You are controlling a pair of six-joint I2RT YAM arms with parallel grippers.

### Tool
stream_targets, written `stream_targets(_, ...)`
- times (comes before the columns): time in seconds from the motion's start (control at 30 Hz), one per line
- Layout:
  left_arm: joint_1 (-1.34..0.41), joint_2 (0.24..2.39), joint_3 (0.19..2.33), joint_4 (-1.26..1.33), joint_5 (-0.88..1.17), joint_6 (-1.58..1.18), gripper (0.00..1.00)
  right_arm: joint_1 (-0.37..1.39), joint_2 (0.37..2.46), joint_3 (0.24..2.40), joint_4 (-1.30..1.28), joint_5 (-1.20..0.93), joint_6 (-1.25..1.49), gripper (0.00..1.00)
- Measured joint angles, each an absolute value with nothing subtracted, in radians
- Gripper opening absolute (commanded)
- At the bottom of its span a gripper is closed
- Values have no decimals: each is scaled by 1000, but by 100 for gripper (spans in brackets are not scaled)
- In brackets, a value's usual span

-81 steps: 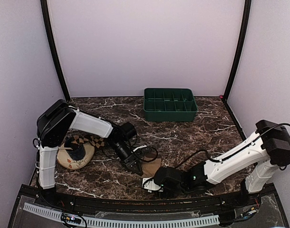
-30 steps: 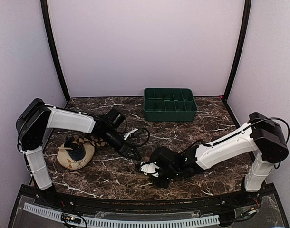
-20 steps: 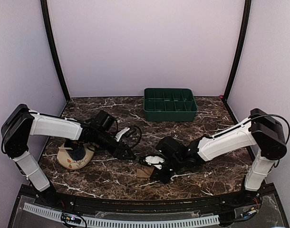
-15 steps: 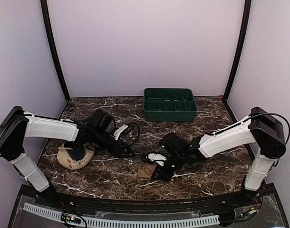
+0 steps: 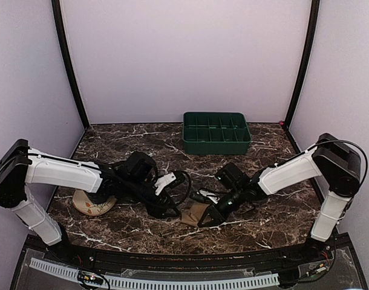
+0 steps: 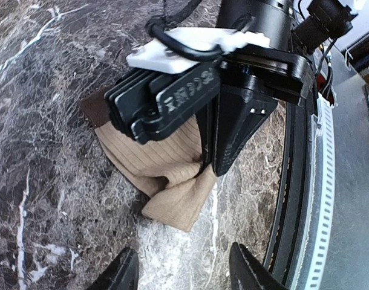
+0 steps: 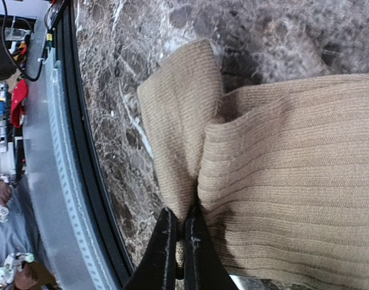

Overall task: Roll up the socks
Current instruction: Roll the sock at the center of the board.

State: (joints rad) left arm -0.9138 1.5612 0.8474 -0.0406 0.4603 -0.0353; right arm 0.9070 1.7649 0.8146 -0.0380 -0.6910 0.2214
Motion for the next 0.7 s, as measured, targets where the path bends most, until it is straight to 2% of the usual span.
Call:
stream_targets(0.33, -1002, 1562, 853, -52, 375, 110, 55, 891, 1800, 785, 31, -818, 290, 2)
stream_targets(0.7, -1152, 1596, 876, -50, 235, 299, 54, 872, 1810, 775, 38, -869, 307, 1)
